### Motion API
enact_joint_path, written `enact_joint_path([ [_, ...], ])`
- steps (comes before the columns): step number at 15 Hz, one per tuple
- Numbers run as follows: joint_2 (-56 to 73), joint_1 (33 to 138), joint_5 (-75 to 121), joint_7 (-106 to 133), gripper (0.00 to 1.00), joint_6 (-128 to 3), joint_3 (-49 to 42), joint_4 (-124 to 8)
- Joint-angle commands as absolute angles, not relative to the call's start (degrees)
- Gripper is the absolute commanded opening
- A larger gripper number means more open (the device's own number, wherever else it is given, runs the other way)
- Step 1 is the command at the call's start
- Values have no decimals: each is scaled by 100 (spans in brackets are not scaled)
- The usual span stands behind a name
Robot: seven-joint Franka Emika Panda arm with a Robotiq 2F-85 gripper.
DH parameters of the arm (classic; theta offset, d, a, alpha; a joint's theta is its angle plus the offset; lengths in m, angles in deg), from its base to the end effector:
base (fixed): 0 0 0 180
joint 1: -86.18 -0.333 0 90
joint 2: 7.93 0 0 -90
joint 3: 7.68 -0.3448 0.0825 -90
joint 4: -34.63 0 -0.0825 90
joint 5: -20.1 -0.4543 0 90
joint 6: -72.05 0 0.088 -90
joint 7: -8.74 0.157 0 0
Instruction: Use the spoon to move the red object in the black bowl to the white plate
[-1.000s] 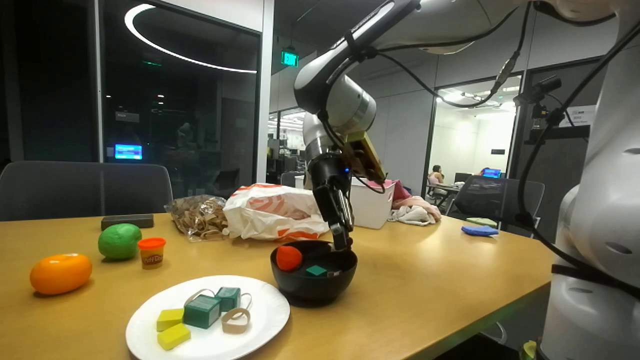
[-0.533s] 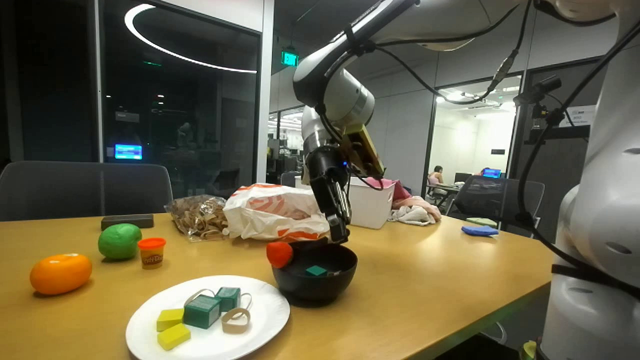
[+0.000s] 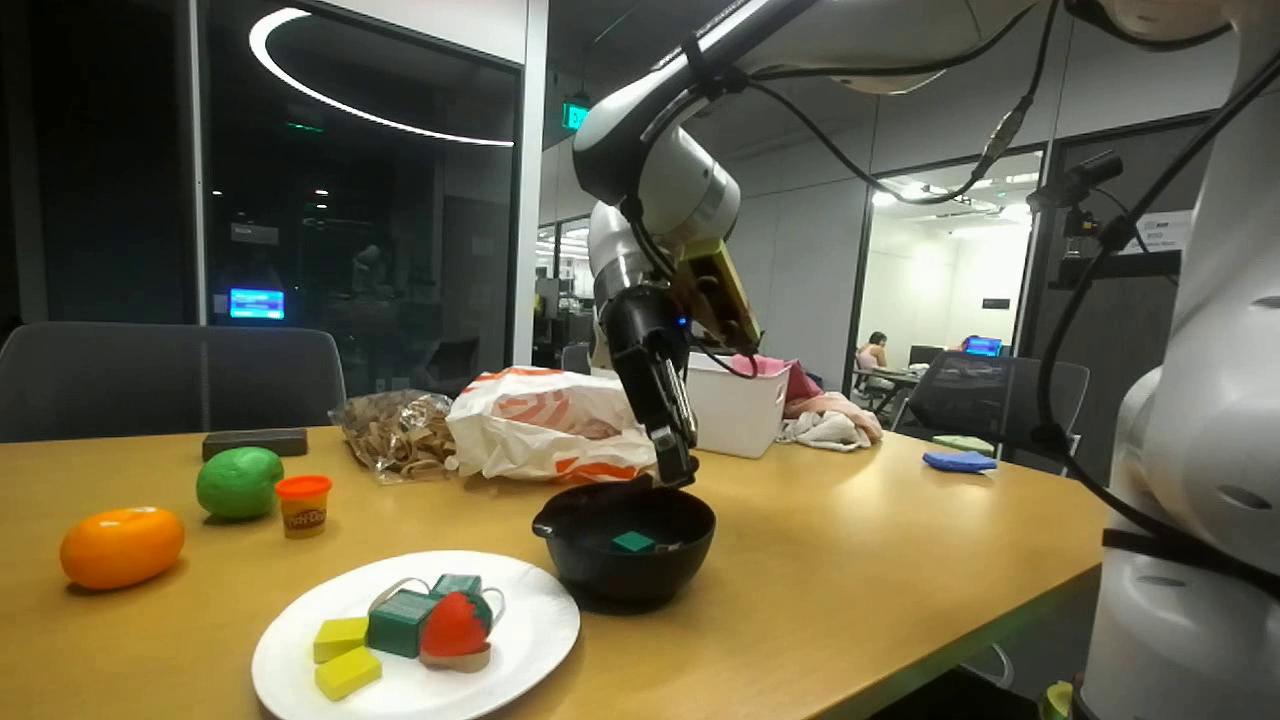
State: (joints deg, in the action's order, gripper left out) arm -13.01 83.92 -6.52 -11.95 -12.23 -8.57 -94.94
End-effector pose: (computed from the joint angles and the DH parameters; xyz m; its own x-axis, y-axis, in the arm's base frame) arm 0.4438 0.0984 0.3321 0.7889 0.4009 -0.4658 0.0796 -0.8182 -0.5694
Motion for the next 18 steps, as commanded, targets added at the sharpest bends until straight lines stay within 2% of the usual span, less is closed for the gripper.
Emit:
enact_joint_path([
  [1,-1433,8315,-597,-985,9,-1211,-962,-9456],
  [10,-2029,8367,90,-487,10,-1208,-958,-9152],
  [18,-2006,8521,765,-564,10,-1432,-727,-9613],
])
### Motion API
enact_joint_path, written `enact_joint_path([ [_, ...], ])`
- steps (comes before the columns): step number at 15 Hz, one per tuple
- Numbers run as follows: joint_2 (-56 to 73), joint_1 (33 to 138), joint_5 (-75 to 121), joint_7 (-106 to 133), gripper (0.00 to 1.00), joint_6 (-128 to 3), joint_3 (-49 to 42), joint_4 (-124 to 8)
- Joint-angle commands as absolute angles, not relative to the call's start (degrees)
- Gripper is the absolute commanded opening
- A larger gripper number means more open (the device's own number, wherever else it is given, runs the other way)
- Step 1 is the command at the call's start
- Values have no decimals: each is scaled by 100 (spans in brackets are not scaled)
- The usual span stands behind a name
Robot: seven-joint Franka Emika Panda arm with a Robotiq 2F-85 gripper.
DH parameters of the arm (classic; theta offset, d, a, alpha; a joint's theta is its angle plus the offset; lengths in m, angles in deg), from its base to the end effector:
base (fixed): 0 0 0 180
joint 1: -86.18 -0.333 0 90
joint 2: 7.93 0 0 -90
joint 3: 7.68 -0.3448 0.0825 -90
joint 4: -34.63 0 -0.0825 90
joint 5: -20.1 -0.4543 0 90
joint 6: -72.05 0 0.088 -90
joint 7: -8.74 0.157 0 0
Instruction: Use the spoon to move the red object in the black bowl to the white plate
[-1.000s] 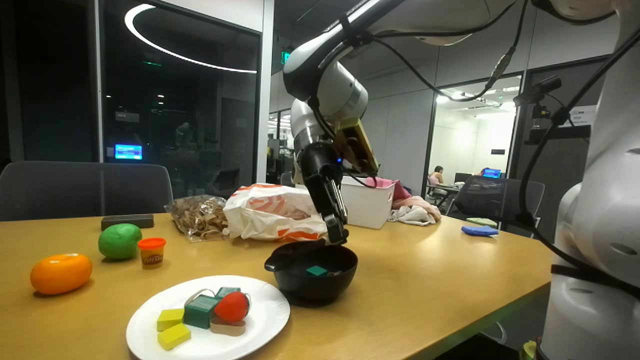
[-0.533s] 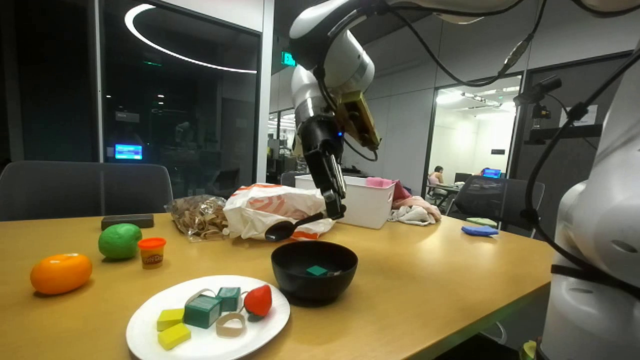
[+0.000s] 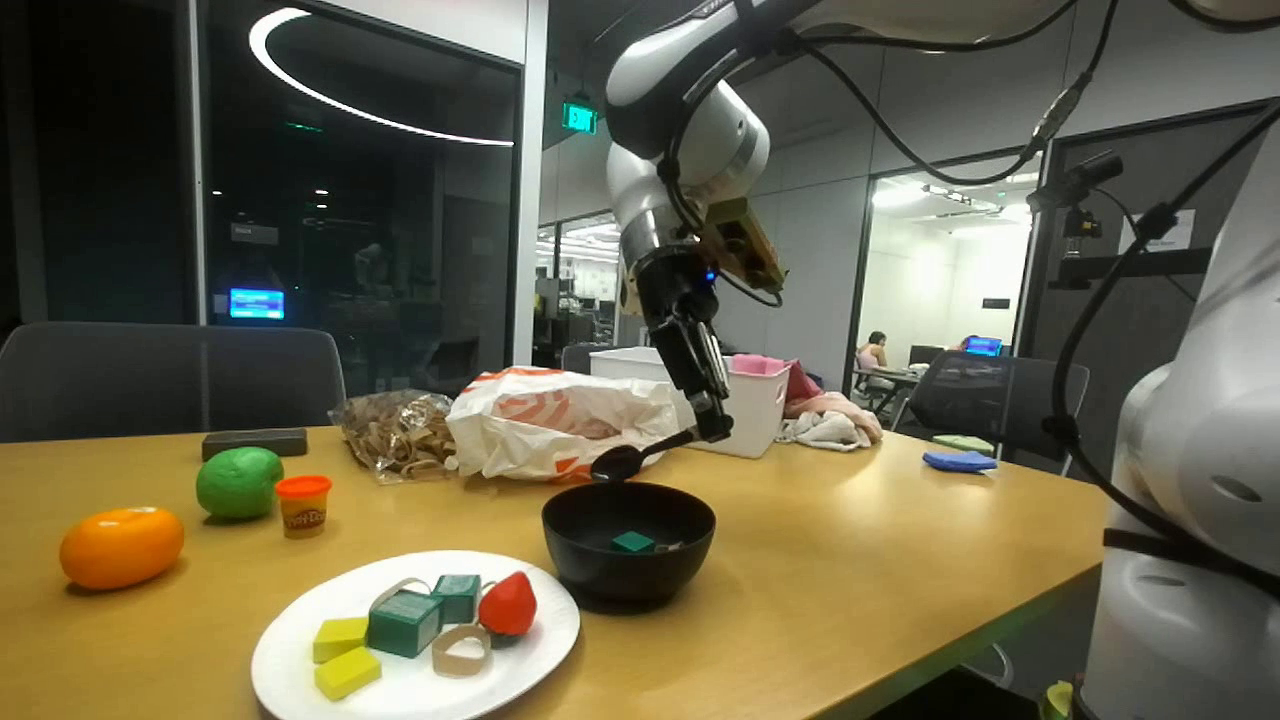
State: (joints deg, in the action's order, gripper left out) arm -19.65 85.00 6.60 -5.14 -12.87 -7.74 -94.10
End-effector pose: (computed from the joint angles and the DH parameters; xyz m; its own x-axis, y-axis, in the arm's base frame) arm 0.4452 0.0480 0.3788 0.8433 0.2715 -0.4638 0.1209 -0.9367 -0.3286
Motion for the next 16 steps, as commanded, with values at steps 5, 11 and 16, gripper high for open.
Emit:
enact_joint_path([
  [5,-1934,8550,704,-739,10,-1746,-636,-9952],
  [11,-1952,8579,619,-987,36,-2276,-539,-10225],
  [16,-2178,8546,721,-820,70,-2214,-573,-10212],
])
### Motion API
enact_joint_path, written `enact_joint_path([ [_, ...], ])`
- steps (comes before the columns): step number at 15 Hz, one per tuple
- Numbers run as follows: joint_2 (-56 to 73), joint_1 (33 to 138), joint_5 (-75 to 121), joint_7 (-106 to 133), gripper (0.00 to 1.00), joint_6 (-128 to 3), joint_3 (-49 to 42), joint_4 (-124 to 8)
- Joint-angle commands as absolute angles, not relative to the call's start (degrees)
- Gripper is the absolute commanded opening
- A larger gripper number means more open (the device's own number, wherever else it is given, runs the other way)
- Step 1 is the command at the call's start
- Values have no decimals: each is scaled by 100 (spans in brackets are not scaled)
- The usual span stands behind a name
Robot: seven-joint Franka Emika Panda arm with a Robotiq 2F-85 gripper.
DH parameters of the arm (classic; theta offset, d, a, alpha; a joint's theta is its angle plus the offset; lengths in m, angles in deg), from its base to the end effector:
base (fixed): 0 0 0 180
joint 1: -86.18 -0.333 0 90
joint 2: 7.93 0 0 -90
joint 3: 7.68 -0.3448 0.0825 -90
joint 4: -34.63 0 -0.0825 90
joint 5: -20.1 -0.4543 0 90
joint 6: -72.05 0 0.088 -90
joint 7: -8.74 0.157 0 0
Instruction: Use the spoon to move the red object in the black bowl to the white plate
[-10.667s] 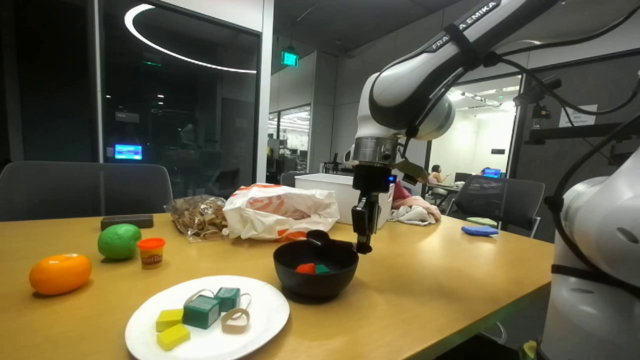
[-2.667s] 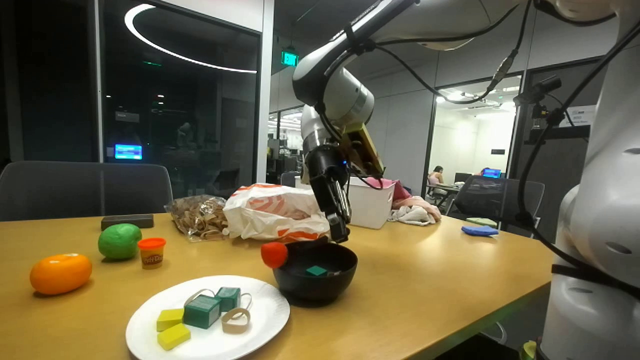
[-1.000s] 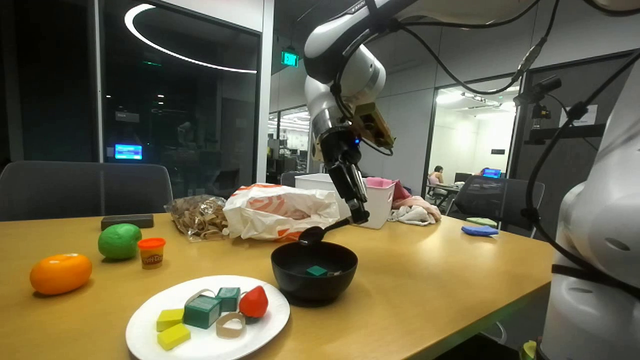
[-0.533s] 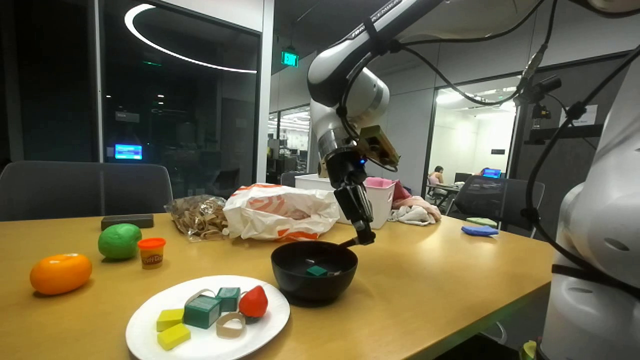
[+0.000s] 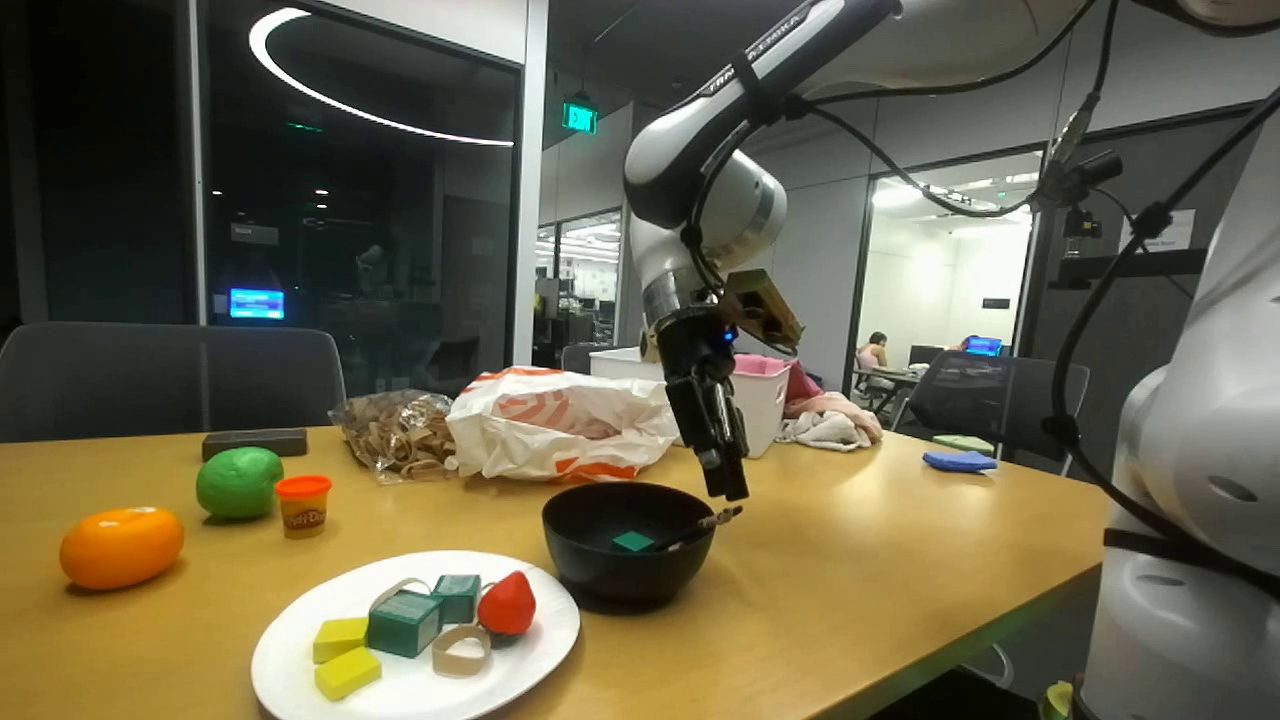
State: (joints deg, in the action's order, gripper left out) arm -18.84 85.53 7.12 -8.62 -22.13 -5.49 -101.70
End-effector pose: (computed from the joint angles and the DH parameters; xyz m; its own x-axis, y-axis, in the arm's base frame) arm 0.4306 0.0226 0.3146 0.8608 0.2559 -0.4399 0.1060 -0.9356 -0.3367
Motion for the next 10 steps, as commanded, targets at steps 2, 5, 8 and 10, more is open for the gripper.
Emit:
enact_joint_path([
  [2,-2406,8492,749,-800,86,-2267,-638,-10268],
  [5,-2765,8378,777,-811,100,-2401,-772,-10391],
  [8,-3115,8220,751,-956,100,-2693,-897,-10631],
  [10,-3361,8093,837,-1113,100,-3122,-983,-10885],
])
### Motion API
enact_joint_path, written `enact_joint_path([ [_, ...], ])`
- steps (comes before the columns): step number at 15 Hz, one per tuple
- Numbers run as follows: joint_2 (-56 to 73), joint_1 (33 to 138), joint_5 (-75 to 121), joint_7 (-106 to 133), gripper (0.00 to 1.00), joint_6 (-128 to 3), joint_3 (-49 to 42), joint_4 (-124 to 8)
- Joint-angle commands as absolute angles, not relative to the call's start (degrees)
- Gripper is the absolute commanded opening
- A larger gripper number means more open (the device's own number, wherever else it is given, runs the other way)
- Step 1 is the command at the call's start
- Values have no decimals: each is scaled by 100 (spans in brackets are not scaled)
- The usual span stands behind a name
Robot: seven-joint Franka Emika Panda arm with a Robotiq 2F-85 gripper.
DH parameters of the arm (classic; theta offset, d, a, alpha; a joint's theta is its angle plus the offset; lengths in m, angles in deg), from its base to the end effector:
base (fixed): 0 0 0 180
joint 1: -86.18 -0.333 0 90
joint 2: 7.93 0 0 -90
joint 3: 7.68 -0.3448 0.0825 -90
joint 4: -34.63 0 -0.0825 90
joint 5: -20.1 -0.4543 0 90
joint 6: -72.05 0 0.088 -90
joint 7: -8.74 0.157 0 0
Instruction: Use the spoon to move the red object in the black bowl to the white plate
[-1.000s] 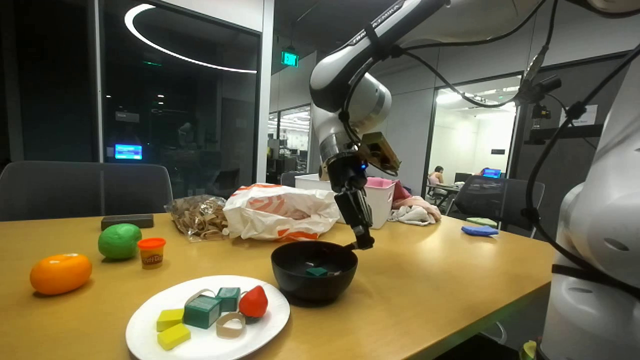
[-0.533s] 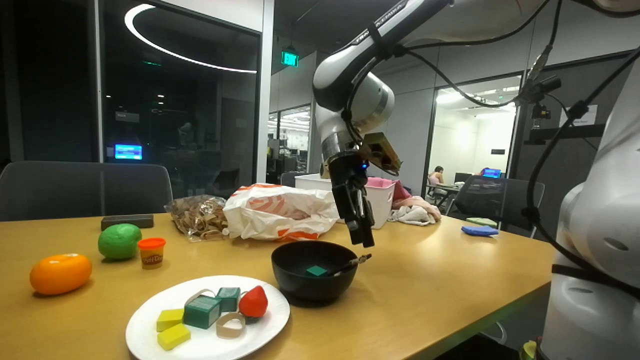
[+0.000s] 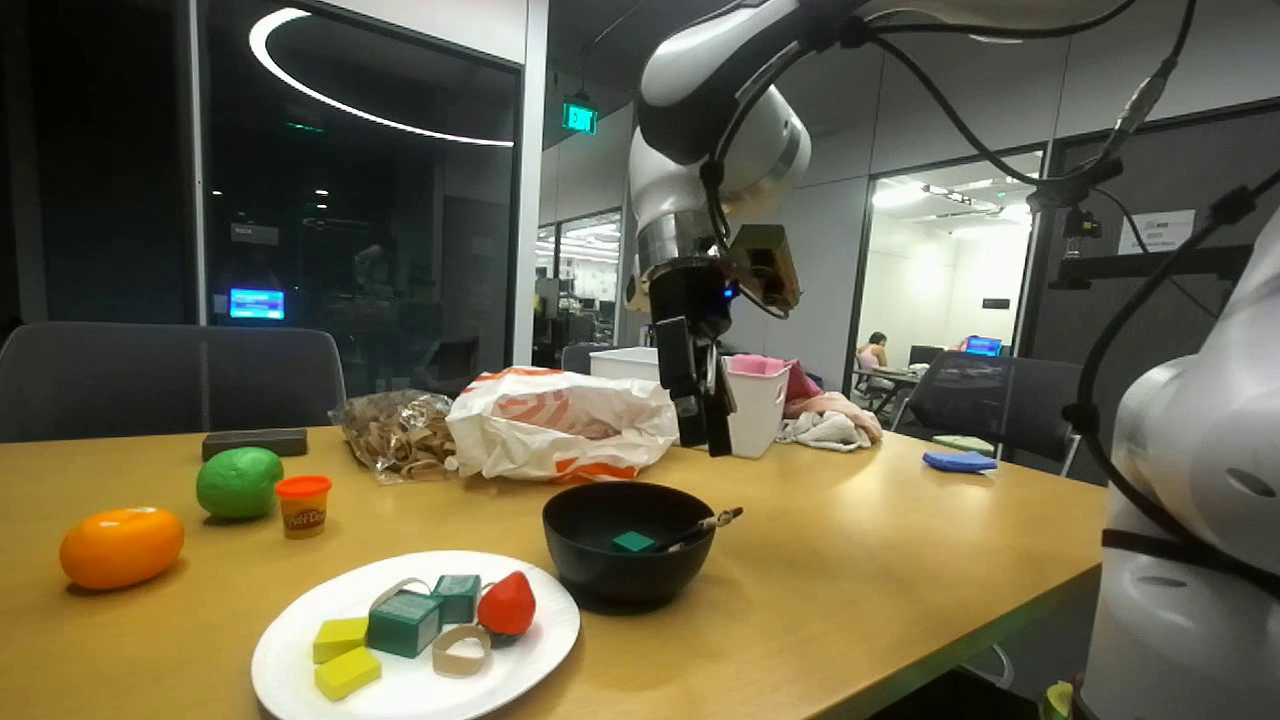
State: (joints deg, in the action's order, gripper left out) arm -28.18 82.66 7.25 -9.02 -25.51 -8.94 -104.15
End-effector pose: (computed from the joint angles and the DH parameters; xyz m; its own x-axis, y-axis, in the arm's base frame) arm 0.4202 0.0670 0.3653 0.8951 0.3419 -0.2861 0.2596 -0.9215 -0.2890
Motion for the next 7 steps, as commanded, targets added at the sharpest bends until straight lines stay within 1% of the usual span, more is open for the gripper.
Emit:
enact_joint_path([
  [1,-3485,8039,858,-1163,100,-3417,-1011,-11036],
  [2,-3043,8073,780,-982,99,-2952,-913,-10639],
  [4,-3223,7990,802,-1025,100,-3226,-949,-10851],
  [7,-3326,7975,812,-1051,100,-3302,-946,-10950],
])
